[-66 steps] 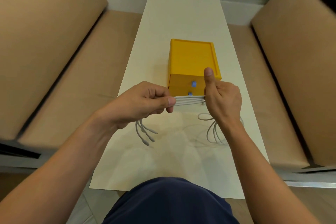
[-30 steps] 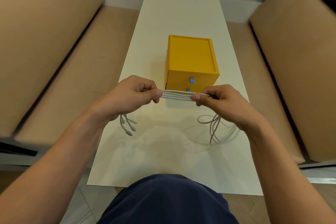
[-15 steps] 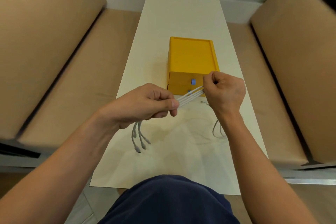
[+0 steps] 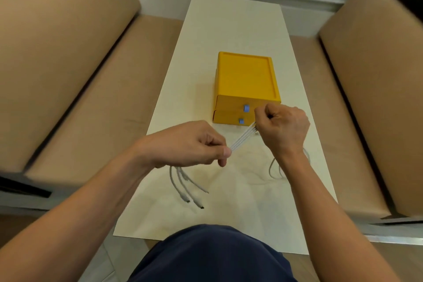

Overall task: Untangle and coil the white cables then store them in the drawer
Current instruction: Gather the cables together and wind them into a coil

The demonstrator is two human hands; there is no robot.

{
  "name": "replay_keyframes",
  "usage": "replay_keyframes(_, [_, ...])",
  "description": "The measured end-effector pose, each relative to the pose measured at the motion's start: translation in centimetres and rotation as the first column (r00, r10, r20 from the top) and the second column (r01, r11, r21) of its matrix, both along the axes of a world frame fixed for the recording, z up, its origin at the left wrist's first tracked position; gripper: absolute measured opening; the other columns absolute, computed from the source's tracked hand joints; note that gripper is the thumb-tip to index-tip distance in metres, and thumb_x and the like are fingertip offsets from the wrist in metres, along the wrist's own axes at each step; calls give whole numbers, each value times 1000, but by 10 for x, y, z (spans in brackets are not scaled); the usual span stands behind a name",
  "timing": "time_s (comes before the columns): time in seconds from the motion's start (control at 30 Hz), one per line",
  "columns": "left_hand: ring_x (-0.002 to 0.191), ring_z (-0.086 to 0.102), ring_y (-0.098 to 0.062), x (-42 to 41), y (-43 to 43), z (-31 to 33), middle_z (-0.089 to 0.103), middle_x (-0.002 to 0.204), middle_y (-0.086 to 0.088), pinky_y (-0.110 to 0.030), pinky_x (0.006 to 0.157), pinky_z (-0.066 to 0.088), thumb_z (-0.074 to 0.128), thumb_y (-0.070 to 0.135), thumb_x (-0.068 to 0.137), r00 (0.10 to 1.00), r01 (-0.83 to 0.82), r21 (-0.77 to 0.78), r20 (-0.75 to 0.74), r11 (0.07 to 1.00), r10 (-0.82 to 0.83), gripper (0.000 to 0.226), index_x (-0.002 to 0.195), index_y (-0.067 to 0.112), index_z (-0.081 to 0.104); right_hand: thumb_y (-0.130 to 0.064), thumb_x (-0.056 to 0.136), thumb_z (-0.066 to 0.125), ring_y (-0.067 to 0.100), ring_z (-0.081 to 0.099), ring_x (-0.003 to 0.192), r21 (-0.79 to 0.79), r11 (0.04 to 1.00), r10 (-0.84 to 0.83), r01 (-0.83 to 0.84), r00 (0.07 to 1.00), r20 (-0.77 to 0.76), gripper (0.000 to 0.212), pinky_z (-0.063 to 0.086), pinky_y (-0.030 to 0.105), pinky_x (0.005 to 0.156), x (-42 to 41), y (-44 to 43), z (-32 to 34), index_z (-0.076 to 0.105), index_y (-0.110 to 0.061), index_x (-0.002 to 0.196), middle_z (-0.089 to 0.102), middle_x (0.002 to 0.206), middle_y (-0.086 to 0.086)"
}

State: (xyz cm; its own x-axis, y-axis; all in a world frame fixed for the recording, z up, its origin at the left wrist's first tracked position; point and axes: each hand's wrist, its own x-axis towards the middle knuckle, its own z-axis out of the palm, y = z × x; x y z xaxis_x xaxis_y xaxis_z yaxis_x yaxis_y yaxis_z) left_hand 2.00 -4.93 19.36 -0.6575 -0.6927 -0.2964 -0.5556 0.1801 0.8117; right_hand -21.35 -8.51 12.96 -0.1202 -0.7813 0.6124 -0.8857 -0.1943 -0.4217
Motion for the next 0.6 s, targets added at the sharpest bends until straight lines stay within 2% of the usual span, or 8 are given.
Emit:
replay_keyframes(0.07, [54,34,-18,6,2,-9,47,56,5,-28,55,30,58,37,104,998,-11,70,64,997,6,32,86,19,78,-27,89,52,28,28,39,-41,999,7,-9,998,-57,47,30,32,46,-6,4,-3,33,-15,47,26,43,-2])
replay_keyframes(0.13, [51,33,-14,5,5,-12,48,56,6,-28,54,30,58,38,104,997,-34,88,71,996,27,32,87,19,78,-23,88,52,28,25,40,-35,999,18,-21,995,-96,45,34,33,47,-12,7,-10,35,-13,47,26,44,-1])
replay_keyframes(0.23, [48,39,-4,-7,5,-2,51,56,12,-19,52,32,57,34,104,1000,-31,-1,7,1000,31,32,83,17,75,-26,88,49,26,27,41,43,999,-30,31,999,-41,44,27,29,46,-11,8,-20,28,-15,51,22,45,-1])
replay_keyframes(0.3, [51,37,-4,-3,0,1,46,56,12,-16,53,31,59,29,104,992,-89,-2,-85,996,89,33,79,13,72,-31,92,48,26,30,40,95,995,-18,16,1000,15,48,22,29,46,-12,6,-17,25,-17,51,22,45,0])
replay_keyframes(0.37, [51,33,-5,10,-7,1,40,55,11,-14,51,29,60,25,103,969,-184,33,-160,982,187,32,78,7,71,-41,99,53,25,32,41,148,983,99,-110,992,82,59,25,34,43,-16,8,-8,30,-17,49,26,42,-1])
replay_keyframes(0.43, [49,31,-4,21,-13,0,37,55,10,-11,48,27,60,21,102,946,-266,36,-183,963,268,31,79,3,70,-49,99,62,19,35,42,204,924,278,-322,936,217,61,31,40,43,-17,16,7,45,-21,48,35,42,-3])
replay_keyframes(0.53, [50,31,-5,30,-18,0,39,54,11,-14,48,25,63,21,100,935,-318,6,-162,948,314,29,77,8,73,-46,93,69,9,37,44,306,802,408,-513,845,346,45,29,33,47,-15,28,27,60,-43,50,45,43,-13])
replay_keyframes(0.6, [52,30,-7,32,-19,0,40,54,10,-17,48,23,64,23,100,938,-321,-14,-138,947,316,28,77,13,75,-46,90,70,8,41,47,352,744,422,-569,807,413,29,30,28,50,-18,33,32,72,-39,62,52,48,-12])
